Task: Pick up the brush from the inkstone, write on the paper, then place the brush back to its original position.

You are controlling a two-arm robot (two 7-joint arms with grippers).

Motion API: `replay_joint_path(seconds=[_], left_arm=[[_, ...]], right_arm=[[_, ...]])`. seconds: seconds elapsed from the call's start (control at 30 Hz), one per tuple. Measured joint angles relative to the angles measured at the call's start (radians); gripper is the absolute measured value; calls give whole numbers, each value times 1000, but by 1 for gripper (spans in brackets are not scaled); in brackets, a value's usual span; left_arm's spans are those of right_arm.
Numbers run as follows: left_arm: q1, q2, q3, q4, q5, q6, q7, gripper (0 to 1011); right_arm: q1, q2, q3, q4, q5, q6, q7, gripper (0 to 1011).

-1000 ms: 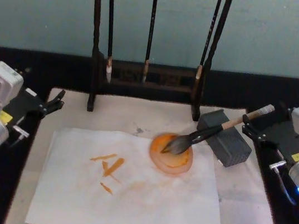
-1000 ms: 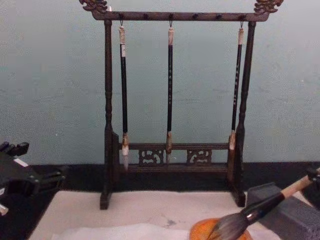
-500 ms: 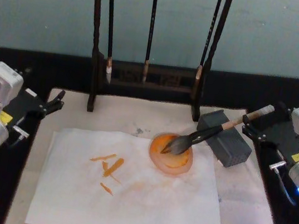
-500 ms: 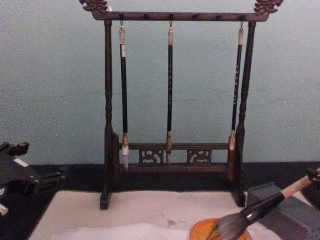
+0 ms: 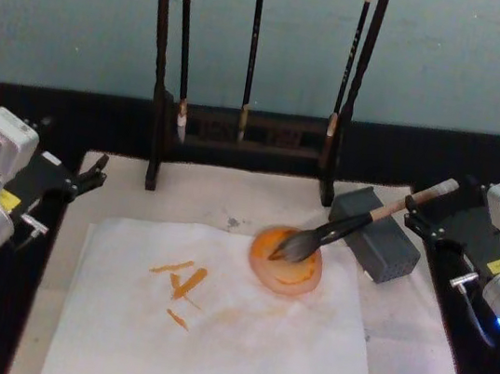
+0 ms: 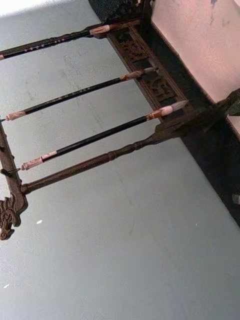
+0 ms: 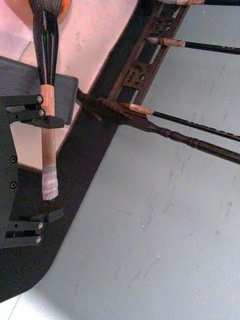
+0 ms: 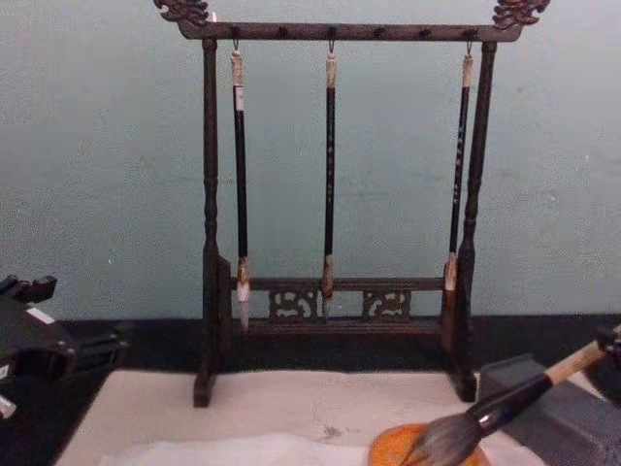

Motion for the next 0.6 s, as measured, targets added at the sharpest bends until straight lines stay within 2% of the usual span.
replay_joint_path(seconds=[0.6], left_arm=[[0,0,0,0,0,0,0,1010]], right_arm=[[0,0,0,0,0,0,0,1000]])
